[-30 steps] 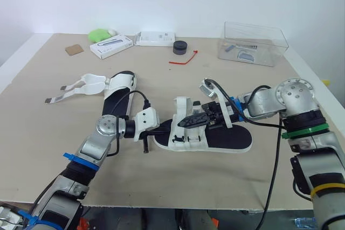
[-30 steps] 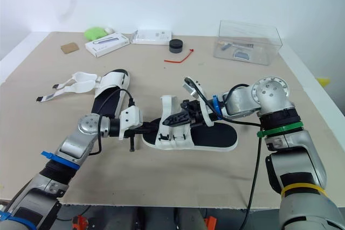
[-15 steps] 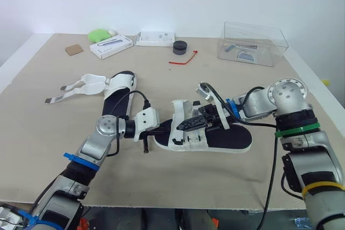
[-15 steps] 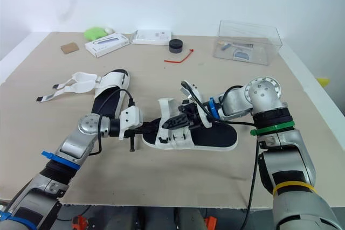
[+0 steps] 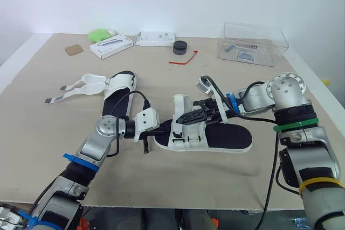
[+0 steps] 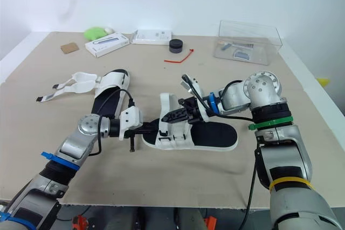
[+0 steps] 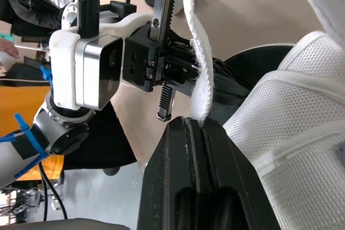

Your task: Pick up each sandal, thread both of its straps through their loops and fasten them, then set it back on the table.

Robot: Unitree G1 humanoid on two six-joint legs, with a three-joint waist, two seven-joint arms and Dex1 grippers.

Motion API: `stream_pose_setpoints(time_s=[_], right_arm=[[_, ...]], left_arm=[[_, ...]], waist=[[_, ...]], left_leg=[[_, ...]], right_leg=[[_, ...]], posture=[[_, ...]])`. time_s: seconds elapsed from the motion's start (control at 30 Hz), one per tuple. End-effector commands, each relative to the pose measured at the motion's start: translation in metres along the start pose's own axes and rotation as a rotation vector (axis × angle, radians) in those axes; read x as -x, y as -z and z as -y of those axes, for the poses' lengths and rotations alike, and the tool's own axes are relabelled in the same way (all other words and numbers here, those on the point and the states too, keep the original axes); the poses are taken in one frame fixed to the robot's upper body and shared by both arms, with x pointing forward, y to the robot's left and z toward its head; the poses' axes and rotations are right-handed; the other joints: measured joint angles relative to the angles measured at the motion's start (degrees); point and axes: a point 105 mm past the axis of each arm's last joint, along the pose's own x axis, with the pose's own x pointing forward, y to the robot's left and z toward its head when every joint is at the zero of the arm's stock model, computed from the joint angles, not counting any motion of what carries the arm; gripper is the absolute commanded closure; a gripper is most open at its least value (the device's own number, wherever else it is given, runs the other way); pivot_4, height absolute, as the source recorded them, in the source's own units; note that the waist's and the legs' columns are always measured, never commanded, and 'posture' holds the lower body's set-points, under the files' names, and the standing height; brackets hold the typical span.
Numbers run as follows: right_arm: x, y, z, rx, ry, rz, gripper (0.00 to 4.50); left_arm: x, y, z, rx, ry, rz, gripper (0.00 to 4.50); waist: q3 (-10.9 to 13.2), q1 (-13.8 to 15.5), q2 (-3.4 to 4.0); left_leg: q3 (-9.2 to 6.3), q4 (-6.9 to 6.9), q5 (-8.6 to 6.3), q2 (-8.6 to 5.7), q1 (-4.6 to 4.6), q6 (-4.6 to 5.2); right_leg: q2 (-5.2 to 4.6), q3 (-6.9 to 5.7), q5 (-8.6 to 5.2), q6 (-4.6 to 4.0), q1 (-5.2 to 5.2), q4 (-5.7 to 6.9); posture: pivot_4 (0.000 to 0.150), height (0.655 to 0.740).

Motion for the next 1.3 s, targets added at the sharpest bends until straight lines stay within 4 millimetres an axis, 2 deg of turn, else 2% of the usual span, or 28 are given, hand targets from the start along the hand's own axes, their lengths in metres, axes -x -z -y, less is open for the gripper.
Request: stream_pose_setpoints(time_s=[0.03, 0.17, 0.77, 0.97, 1.3], right_arm=[[0.002, 0.002, -0.012, 0.036, -0.052, -0.005, 4.47], [0.0, 0.009, -0.006, 0.016, -0.039, -0.02, 4.47], [0.002, 0.013, 0.023, 0.002, 0.113, 0.001, 4.47], [0.0, 0.013, 0.017, 0.045, 0.098, -0.005, 4.47], [-0.007, 0.021, -0.002, 0.224, 0.105, -0.046, 4.47]], left_arm=[[0.0, 0.018, 0.007, 0.036, 0.014, -0.07, 4.5], [-0.002, 0.017, 0.009, 0.034, 0.018, -0.067, 4.5], [-0.002, 0.017, 0.009, 0.034, 0.017, -0.067, 4.5], [-0.001, 0.017, 0.009, 0.036, 0.015, -0.071, 4.5], [-0.001, 0.017, 0.005, 0.033, 0.007, -0.072, 4.5]], waist=[[0.0, -0.02, 0.0], [0.0, -0.02, 0.0], [-0.01, -0.01, 0.01], [-0.01, 0.0, 0.01], [-0.01, -0.01, 0.01]], left_leg=[[0.0, 0.0, 0.0, 0.0, 0.0, 0.0], [-0.03, 0.0, 0.0, 0.0, 0.0, 0.0], [-0.01, 0.0, 0.0, -0.03, 0.0, 0.0], [-0.01, 0.0, 0.0, -0.05, 0.0, 0.0], [-0.03, 0.0, 0.0, -0.05, 0.0, 0.0]], right_leg=[[0.0, 0.0, 0.0, 0.0, 0.0, 0.0], [0.0, -0.03, -0.01, 0.01, 0.02, 0.0], [0.01, -0.02, -0.03, 0.06, 0.02, -0.02], [0.01, -0.02, -0.03, 0.07, 0.02, -0.02], [-0.07, -0.02, -0.04, 0.08, 0.02, -0.02]], posture=[[0.15, 0.74], [0.15, 0.74], [0.15, 0.74], [0.15, 0.74], [0.15, 0.74]])
